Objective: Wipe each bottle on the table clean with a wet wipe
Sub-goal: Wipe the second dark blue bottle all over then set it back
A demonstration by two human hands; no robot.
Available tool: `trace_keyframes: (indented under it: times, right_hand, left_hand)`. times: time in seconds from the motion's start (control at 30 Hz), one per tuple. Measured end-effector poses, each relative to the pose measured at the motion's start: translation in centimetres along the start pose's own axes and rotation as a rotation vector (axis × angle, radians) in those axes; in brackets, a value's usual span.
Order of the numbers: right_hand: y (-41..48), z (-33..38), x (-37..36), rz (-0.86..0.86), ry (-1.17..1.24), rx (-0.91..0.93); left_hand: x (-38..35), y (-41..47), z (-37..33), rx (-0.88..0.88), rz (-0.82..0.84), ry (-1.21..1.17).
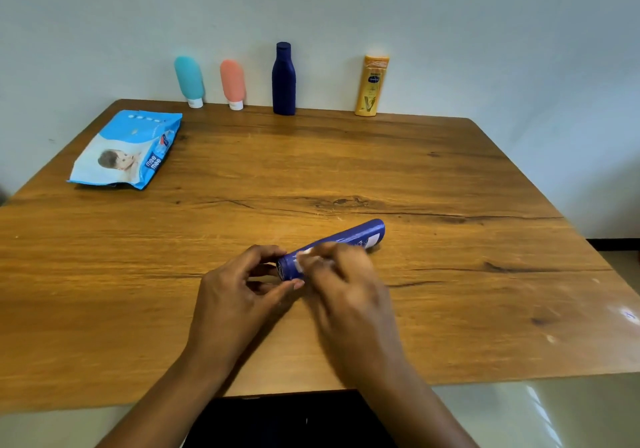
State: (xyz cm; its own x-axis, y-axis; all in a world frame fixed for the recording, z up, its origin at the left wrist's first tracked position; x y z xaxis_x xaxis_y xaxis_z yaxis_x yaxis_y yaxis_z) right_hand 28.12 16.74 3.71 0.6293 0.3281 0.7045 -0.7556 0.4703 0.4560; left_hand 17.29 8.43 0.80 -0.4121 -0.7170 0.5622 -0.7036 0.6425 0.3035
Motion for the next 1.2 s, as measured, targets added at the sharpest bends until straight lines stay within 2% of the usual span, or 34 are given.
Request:
trace_keyframes:
  times: [0.07, 0.1, 0.2, 0.23, 0.33, 0.4, 0.53, 0.57, 0.7, 0.77, 0.87, 0.93, 1.1, 1.2]
  right_hand:
    - [0.1, 0.7, -1.2, 0.065, -0.12, 0.051]
    - [0.4, 0.2, -1.0, 0.044, -0.17, 0.034]
    - [1.5, -1.8, 0.7, -0.055, -0.141, -0.129]
    - [1.6, -1.6, 0.6, -0.051, -0.133, -0.124]
    - [0.6, 1.5, -1.6, 0.097, -0.137, 0.027]
    - [0.5, 1.6, -1.7, 0.108, -0.163, 0.059]
    - [2.2, -2.6, 0.9, -0.032, -0.177, -0.176]
    - [2.3, -2.4, 0.9, -0.032, -0.198, -0.171]
    - [0.6, 2.0, -2.2, 0.126, -0.234, 0.052]
    - [0.8, 1.0, -1.8, 0.122, -0.214, 0.026]
    - [2.3, -3.2, 0.9, -0.015, -0.204, -0.142]
    - [2.6, -4.2, 1.5, -0.042, -0.181, -0.19]
    - [0.5, 1.0, -1.7, 0.098, -0.224, 0.052]
    - [1.4, -2.4, 0.1, 0.003, -0.16, -0.045]
  left_hand:
    - [0.0, 0.0, -0.2, -0.028, -0.003, -0.013]
    - [0.1, 0.0, -0.3, -0.032, -0.007, -0.007]
    - [0.1, 0.1, -0.3, -0.031, -0.024, 0.018]
    - [0.1, 0.1, -0.2, -0.038, -0.027, 0.021]
    - [0.1, 0.1, -0.3, -0.079, -0.024, 0.021]
    - [0.1, 0.1, -0.2, -0.089, -0.022, 0.039]
    - [-0.1, 0.2, -0.1, -0.067, -0.03, 0.109]
    - [-0.1, 0.2, -0.1, -0.065, -0.028, 0.117]
    - [0.1, 0.1, -0.6, -0.101, -0.003, 0.067]
    - [0.0, 0.1, -0.7, -0.099, -0.006, 0.06]
    - [-0.1, 0.1, -0.5, -0.092, -0.014, 0.095]
    - [-0.1, 0.1, -0.5, -0.103, -0.007, 0.119]
    - [-0.1, 0.2, -0.2, -0.076, -0.006, 0.055]
    - [-0.1, 0.3, 0.0, -0.068, -0.008, 0.065]
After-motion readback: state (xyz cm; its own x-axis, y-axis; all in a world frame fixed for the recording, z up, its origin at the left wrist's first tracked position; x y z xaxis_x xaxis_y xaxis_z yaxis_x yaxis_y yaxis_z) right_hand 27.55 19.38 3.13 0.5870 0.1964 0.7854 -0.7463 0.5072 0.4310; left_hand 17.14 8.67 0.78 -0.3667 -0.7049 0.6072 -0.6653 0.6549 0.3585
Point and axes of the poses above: each hand's wrist, its own y-axis towards the middle knuckle, its own x-axis out of the back of the hand, z = x × y, the point moved 9 cm from there along y, towards the middle knuckle, and after that the axes turned 5 degrees about y, right-handed, at the moved point
